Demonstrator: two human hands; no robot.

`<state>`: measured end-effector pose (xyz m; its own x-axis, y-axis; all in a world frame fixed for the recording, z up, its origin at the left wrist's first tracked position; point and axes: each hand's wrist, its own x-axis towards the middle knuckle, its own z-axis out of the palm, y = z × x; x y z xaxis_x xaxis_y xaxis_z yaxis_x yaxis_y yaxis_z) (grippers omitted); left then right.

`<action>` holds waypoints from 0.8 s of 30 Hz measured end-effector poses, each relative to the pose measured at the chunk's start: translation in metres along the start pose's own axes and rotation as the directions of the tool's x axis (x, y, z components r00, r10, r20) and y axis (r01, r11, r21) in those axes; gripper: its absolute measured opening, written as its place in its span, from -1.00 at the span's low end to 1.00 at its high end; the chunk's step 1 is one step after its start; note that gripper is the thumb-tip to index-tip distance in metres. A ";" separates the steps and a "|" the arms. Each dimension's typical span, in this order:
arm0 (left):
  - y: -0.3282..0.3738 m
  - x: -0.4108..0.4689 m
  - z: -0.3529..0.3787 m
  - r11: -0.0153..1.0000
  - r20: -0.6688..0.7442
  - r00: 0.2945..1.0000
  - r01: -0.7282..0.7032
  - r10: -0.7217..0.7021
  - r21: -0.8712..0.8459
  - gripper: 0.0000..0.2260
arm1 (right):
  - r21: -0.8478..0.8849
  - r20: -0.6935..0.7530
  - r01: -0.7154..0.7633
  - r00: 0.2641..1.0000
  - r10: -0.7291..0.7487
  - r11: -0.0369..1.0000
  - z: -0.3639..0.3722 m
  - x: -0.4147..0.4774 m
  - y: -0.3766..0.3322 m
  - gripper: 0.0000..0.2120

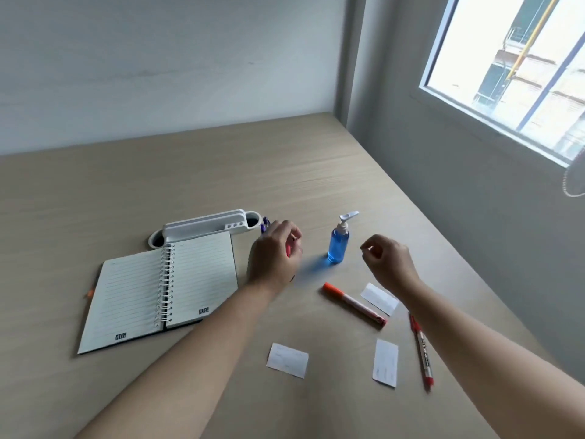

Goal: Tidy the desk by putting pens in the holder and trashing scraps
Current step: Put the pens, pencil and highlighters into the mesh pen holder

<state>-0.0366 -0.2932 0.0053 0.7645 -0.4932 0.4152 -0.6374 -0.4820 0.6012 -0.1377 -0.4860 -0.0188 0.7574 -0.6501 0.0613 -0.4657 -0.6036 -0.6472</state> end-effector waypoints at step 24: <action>-0.018 -0.030 0.104 0.989 0.716 0.684 0.127 -0.140 0.072 -0.89 | -0.210 0.066 -0.523 0.835 0.546 0.826 -0.012 -0.073 0.111 -0.77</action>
<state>-0.0584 -0.3450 -0.0886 0.5431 -0.7882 -0.2896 -0.5402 -0.5920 0.5981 -0.2500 -0.5115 -0.0864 0.4086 -0.8420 -0.3522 -0.8771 -0.2553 -0.4069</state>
